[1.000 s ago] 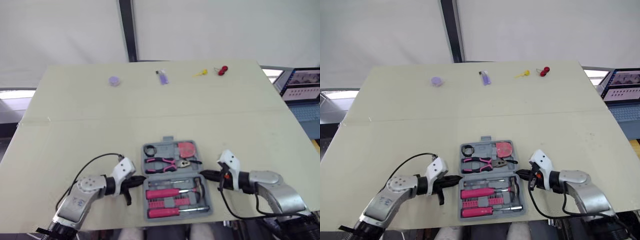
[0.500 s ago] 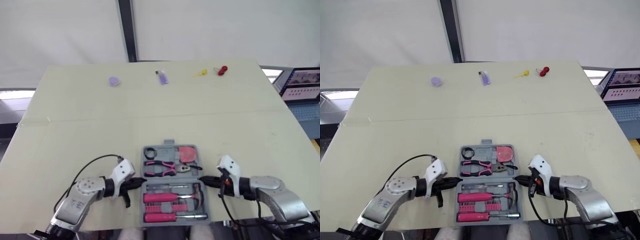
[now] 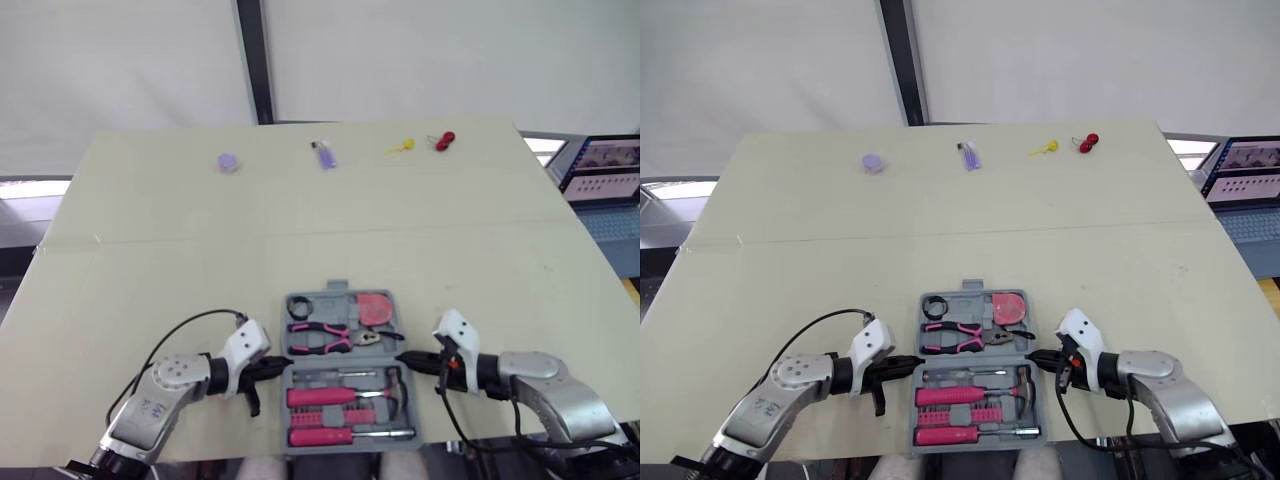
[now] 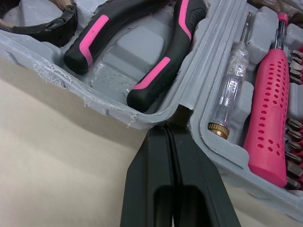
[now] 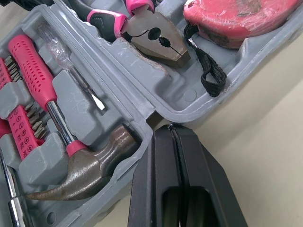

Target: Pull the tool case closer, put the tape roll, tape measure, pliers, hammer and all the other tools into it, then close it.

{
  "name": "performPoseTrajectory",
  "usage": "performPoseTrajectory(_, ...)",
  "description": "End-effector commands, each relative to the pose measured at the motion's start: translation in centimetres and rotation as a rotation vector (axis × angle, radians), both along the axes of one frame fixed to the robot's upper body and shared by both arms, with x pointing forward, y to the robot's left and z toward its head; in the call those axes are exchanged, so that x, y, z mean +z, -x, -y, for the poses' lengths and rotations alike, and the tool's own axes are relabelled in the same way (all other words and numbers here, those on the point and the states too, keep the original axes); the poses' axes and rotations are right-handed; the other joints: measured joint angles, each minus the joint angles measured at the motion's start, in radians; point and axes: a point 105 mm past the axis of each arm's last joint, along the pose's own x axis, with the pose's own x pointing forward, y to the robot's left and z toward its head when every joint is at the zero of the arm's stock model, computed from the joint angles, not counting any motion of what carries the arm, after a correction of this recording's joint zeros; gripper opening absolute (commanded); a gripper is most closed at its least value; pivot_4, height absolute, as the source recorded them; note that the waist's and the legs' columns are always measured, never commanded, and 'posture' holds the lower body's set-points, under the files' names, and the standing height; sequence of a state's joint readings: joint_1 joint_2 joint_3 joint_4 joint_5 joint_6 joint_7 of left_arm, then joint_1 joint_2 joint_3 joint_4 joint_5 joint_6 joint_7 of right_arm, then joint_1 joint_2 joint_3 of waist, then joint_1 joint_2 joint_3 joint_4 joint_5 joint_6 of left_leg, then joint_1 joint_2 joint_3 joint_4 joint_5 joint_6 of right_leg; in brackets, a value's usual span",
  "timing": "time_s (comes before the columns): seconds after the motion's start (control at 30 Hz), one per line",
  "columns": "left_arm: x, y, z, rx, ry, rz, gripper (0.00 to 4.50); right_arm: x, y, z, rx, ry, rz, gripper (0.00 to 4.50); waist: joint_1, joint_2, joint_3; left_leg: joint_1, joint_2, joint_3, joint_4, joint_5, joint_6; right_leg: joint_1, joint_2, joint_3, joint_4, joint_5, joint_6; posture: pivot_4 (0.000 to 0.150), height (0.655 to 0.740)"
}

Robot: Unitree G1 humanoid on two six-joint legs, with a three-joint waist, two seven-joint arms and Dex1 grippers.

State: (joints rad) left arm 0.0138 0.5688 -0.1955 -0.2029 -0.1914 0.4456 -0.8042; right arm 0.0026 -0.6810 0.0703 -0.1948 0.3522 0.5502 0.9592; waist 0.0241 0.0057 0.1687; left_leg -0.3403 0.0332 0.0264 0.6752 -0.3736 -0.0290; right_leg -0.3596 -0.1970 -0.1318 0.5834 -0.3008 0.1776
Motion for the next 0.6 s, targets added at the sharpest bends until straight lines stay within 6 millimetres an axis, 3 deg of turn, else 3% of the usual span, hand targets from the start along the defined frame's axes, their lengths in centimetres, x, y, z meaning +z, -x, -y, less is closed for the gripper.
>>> performPoseTrajectory(0.03, -0.8, 0.8, -0.2, -0.009, -0.022, -0.039, 0.04, 0.8, -0.5, 0.0, -0.009, -0.004, 0.045, 0.0, 0.0, 0.0, 0.0, 0.0, 0.0, 0.0, 0.0, 0.0, 0.0, 0.0, 0.0, 0.0, 0.0, 0.0, 0.0, 0.15, 0.74)
performPoseTrajectory(0.2, -0.3, 0.3, -1.5, 0.027, -0.018, -0.028, 0.04, 1.1, -1.2, 1.7, -0.054, 0.033, 0.057, 0.0, 0.0, 0.0, 0.0, 0.0, 0.0, 0.0, 0.0, 0.0, 0.0, 0.0, 0.0, 0.0, 0.0, 0.0, 0.0, 0.15, 0.74)
performPoseTrajectory(0.37, 1.2, 0.1, -3.3, 0.032, -0.012, 0.02, 0.04, 2.6, -1.5, 3.8, -0.085, -0.016, 0.022, 0.0, 0.0, 0.0, 0.0, 0.0, 0.0, 0.0, -0.001, 0.0, 0.0, 0.0, 0.0, 0.0, 0.0, 0.0, 0.0, 0.15, 0.74)
performPoseTrajectory(0.47, 2.5, 0.1, -3.9, 0.015, 0.028, 0.062, 0.0, 3.9, -2.0, 4.5, -0.118, -0.087, -0.019, 0.79, -0.001, 0.001, 0.001, 0.0, 0.0, 0.001, -0.001, 0.0, 0.0, 0.0, 0.0, 0.0, 0.0, 0.0, 0.0, 0.15, 0.74)
performPoseTrajectory(0.6, 5.5, 1.4, -1.7, -0.107, 0.198, 0.085, 0.0, 5.3, -4.6, 4.5, -0.194, -0.169, -0.028, 2.72, -0.002, 0.001, 0.001, 0.0, 0.0, 0.001, 0.0, 0.0, 0.0, 0.0, 0.0, 0.0, 0.0, 0.0, 0.0, 0.15, 0.74)
